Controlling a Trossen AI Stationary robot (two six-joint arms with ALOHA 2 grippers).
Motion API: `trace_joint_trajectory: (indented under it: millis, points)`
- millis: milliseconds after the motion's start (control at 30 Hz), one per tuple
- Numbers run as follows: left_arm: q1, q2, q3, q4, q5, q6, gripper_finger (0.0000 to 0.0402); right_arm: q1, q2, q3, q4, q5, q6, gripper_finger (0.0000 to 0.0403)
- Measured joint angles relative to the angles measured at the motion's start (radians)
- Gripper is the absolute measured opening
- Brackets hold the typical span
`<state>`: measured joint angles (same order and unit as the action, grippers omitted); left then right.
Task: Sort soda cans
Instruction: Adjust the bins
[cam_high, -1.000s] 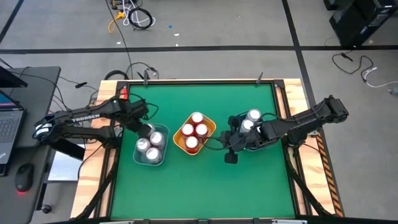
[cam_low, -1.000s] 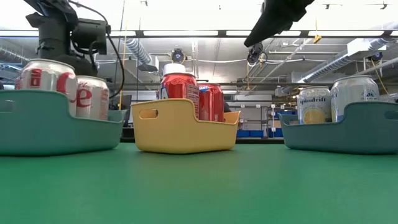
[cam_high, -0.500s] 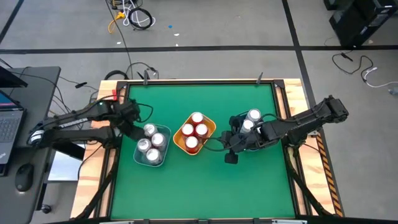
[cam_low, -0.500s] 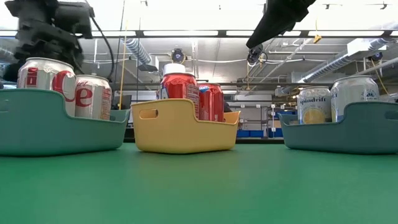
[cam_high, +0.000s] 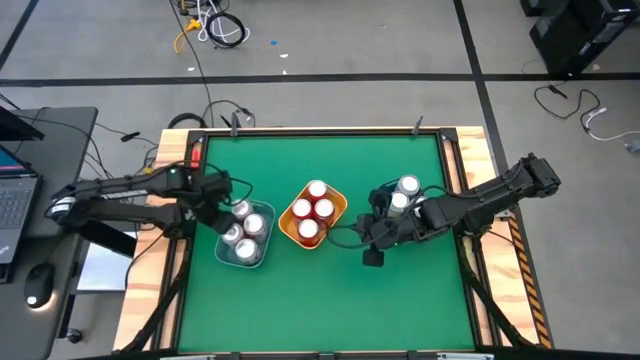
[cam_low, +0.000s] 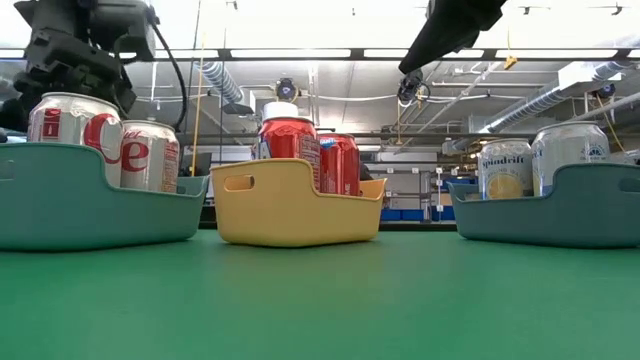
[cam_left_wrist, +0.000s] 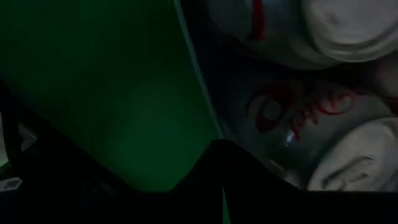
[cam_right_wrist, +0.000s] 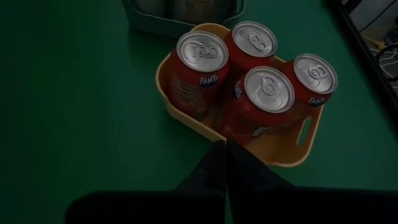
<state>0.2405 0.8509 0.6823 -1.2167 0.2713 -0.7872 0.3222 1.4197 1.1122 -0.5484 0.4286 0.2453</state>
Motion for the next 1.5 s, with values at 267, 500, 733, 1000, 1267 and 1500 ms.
trace_joint_trajectory:
  millis: [267,500,733,1000,1267,1500]
  points:
    - [-0.047,0.085,0.001,0.003,-0.006,-0.014,0.0000,0.000,0.000,0.000,-0.020,0.001,0.015,0.0000]
    - [-0.089,0.084,0.000,0.098,-0.002,-0.063,0.0000,0.005,0.000,0.000,-0.025,0.001,0.015,0.0000]
    - [-0.097,0.089,-0.001,0.223,-0.014,-0.067,0.0000,0.019,0.002,0.000,0.028,0.000,0.041,0.0000]
    - [-0.097,0.105,-0.001,0.284,-0.042,-0.048,0.0000,0.019,0.103,0.000,0.313,-0.108,0.070,0.0000]
    - [-0.097,0.035,0.022,0.306,-0.071,0.027,0.0000,0.023,0.277,0.000,0.496,-0.135,0.094,0.0045]
    - [-0.097,-0.081,0.105,0.291,-0.169,0.079,0.0000,0.023,0.378,0.000,0.548,-0.090,0.096,0.0112]
